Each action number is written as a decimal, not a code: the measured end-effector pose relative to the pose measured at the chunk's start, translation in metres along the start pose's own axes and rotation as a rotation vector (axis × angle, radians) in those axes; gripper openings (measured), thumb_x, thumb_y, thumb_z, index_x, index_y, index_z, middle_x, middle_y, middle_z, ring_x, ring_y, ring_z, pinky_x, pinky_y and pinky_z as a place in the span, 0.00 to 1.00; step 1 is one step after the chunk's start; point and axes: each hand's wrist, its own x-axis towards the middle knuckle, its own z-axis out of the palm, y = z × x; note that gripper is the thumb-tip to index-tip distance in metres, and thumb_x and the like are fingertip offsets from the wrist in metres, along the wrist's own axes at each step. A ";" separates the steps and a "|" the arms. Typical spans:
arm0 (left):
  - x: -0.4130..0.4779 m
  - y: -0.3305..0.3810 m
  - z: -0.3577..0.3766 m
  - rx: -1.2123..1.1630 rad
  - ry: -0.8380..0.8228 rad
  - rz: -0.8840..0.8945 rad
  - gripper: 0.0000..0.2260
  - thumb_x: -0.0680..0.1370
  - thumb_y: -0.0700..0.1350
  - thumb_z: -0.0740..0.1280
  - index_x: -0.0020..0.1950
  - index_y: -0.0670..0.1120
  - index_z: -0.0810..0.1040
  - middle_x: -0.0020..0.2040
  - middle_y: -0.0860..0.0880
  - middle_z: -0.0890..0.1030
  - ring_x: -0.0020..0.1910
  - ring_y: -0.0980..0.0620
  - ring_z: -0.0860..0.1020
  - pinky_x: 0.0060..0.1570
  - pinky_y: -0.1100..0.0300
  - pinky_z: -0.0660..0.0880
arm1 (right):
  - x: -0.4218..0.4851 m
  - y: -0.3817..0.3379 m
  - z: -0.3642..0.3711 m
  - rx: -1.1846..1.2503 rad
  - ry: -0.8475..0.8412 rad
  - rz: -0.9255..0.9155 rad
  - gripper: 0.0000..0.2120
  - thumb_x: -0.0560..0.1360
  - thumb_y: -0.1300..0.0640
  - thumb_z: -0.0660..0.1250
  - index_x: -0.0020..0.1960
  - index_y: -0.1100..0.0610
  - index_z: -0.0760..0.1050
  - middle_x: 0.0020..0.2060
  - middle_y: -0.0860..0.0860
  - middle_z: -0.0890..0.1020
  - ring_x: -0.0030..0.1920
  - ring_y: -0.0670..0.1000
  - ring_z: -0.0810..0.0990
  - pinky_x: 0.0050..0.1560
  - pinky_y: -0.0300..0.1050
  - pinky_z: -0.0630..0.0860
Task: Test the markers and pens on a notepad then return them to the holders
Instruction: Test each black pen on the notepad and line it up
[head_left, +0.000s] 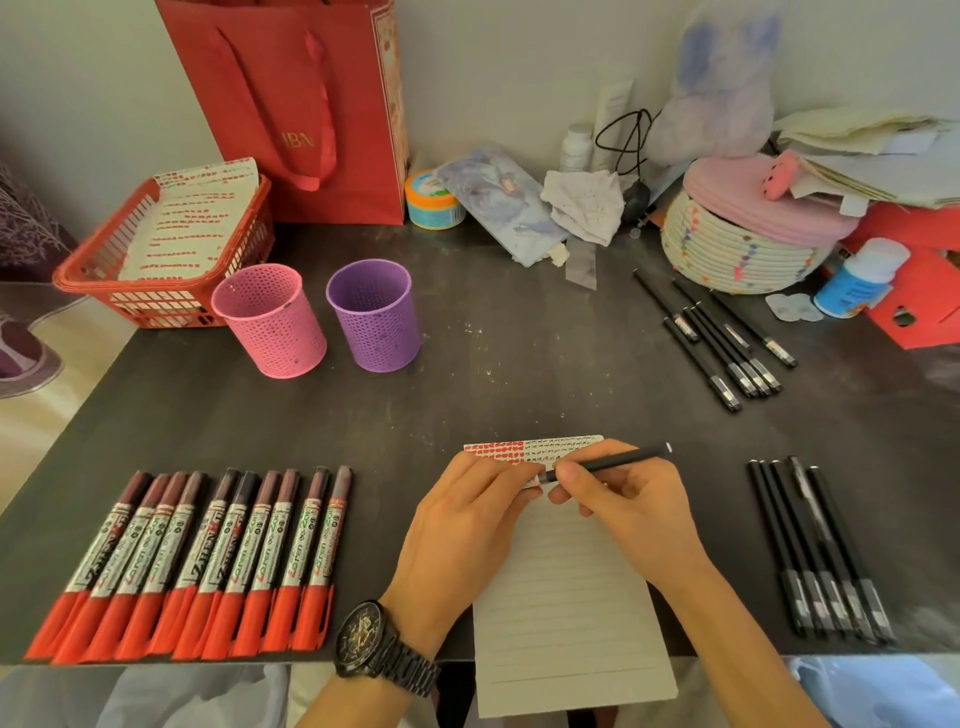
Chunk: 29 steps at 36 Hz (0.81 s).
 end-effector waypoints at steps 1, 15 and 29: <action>0.000 0.000 0.001 0.001 -0.001 0.004 0.13 0.81 0.48 0.64 0.60 0.45 0.83 0.56 0.51 0.83 0.54 0.52 0.78 0.55 0.63 0.74 | 0.000 0.000 0.000 -0.006 -0.002 0.000 0.06 0.74 0.48 0.70 0.47 0.40 0.84 0.42 0.45 0.87 0.43 0.50 0.87 0.37 0.36 0.80; 0.004 -0.002 0.002 0.068 -0.163 -0.266 0.16 0.78 0.53 0.68 0.65 0.52 0.77 0.61 0.56 0.79 0.60 0.56 0.75 0.56 0.61 0.74 | -0.003 -0.002 -0.014 0.047 0.188 0.093 0.06 0.78 0.57 0.71 0.47 0.45 0.83 0.40 0.51 0.86 0.36 0.47 0.82 0.35 0.38 0.78; 0.000 -0.007 0.005 0.069 -0.149 -0.256 0.13 0.77 0.49 0.69 0.61 0.50 0.81 0.62 0.54 0.79 0.61 0.53 0.75 0.57 0.58 0.74 | -0.048 -0.033 -0.186 -0.360 0.272 0.352 0.04 0.78 0.57 0.71 0.52 0.52 0.81 0.37 0.52 0.86 0.37 0.49 0.86 0.40 0.41 0.82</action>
